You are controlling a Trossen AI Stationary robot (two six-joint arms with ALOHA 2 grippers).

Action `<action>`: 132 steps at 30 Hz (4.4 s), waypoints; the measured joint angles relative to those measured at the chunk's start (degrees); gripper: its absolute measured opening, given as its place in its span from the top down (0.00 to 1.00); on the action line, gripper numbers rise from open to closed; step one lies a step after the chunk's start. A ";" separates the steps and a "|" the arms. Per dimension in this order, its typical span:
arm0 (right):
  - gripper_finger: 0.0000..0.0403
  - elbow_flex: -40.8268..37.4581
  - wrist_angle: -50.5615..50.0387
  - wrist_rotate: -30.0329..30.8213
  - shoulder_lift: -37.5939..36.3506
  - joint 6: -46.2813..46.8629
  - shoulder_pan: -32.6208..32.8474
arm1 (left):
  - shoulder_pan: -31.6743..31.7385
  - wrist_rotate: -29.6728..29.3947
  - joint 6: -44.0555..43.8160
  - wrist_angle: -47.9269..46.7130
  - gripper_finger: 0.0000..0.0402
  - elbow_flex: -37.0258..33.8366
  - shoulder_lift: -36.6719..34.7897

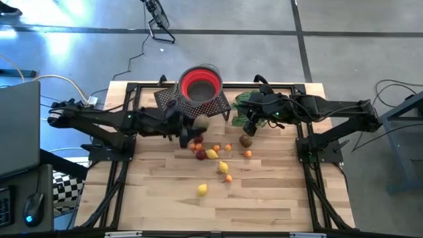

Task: Pick & Place Fruit
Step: Put the left green kiwi into the red basket on the shelf, then put the green kiwi into the red basket on the shelf

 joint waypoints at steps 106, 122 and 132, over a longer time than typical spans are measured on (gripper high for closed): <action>0.89 -0.02 -0.07 0.42 0.00 0.04 -0.79 | 36.03 10.13 9.07 -51.24 0.33 43.60 40.67; 0.89 -0.01 -0.05 0.40 0.00 0.04 -0.77 | 36.03 9.08 10.98 -51.22 0.29 47.80 40.34; 0.89 -0.02 -0.06 0.42 0.00 0.02 -0.79 | 36.01 5.09 13.74 -59.10 0.34 57.22 40.29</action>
